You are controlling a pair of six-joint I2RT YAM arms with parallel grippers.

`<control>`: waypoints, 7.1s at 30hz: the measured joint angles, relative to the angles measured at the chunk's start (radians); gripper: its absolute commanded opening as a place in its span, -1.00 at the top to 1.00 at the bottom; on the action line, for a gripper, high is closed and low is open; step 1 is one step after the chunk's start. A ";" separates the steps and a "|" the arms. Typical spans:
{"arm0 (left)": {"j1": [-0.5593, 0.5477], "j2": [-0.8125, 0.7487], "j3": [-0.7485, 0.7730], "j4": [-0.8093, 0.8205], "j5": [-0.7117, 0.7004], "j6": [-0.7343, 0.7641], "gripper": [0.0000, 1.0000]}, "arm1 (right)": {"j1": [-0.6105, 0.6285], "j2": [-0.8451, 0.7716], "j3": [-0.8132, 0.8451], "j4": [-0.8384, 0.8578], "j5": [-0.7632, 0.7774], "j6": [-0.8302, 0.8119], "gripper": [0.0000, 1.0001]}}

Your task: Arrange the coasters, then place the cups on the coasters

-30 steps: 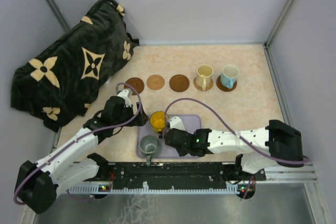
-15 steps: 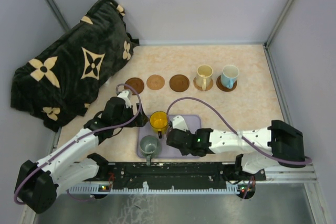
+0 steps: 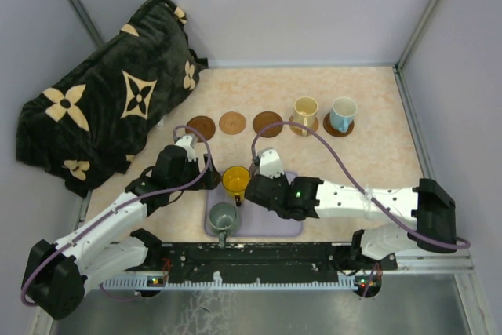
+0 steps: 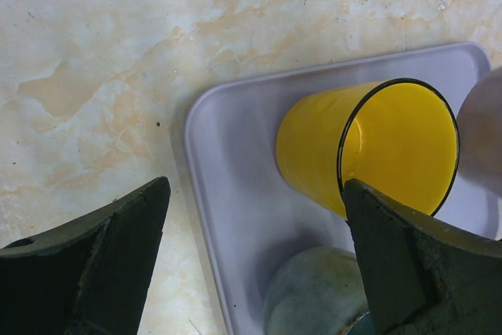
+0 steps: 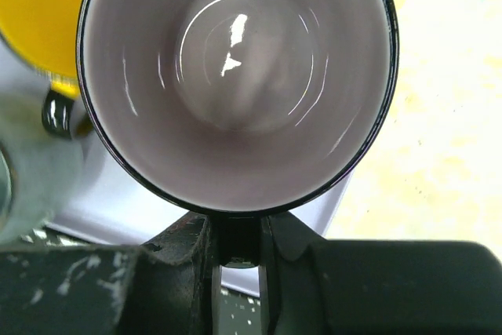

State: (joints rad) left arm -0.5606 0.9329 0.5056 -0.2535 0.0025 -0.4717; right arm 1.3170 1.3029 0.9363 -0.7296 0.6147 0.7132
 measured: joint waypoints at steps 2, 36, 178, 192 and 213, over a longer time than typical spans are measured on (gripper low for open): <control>0.000 0.000 0.000 0.004 0.000 0.000 -0.96 | -0.047 0.016 0.039 0.012 0.015 -0.014 1.00; -0.001 0.058 0.007 0.039 0.010 0.035 -0.95 | -0.623 0.622 0.507 0.275 -0.139 -0.160 1.00; -0.233 0.053 0.042 0.028 0.064 0.057 -1.00 | -0.559 0.006 0.101 0.393 -0.135 -0.181 -0.19; -0.333 0.221 0.093 0.021 -0.028 0.042 -0.90 | -0.553 -0.085 0.029 0.405 -0.143 -0.170 -0.18; -0.341 0.242 0.101 -0.026 -0.144 0.021 1.00 | -0.539 -0.140 -0.007 0.401 -0.152 -0.140 -0.19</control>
State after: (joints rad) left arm -0.9020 1.1751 0.6071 -0.2798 -0.1417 -0.4503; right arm 0.7776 1.1625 0.9291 -0.3290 0.4625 0.5732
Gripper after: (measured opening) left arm 0.246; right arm 0.593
